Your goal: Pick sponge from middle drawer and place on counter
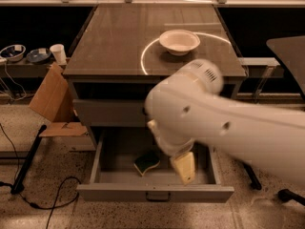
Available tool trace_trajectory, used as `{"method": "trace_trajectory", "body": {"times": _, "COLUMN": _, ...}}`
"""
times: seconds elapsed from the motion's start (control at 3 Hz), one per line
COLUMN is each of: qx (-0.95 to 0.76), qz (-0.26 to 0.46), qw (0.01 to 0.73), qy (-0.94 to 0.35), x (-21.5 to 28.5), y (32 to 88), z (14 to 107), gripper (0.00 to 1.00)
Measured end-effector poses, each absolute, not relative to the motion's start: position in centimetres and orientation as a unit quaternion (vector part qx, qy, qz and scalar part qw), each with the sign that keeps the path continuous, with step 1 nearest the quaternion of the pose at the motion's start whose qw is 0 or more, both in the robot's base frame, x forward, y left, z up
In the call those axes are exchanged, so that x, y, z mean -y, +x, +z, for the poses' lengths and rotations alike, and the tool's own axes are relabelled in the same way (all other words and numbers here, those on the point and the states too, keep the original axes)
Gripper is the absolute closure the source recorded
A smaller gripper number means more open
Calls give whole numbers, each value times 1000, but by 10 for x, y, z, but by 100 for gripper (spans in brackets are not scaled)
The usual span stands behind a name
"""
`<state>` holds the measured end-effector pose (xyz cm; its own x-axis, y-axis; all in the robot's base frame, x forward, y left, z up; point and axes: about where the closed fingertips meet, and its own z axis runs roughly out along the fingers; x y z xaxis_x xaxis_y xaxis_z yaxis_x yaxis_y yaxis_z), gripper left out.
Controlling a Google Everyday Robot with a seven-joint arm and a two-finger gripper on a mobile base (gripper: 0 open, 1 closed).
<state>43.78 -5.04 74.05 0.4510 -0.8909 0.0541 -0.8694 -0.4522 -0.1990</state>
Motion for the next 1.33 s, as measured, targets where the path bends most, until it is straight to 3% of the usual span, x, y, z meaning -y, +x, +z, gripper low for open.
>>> {"method": "trace_trajectory", "body": {"times": 0.33, "qx": -470, "qz": -120, "qw": 49, "qy": -873, "x": 29, "y": 436, "z": 705, "gripper": 0}}
{"method": "trace_trajectory", "body": {"times": 1.33, "qx": -435, "qz": -141, "qw": 59, "qy": -888, "x": -10, "y": 464, "z": 668, "gripper": 0}}
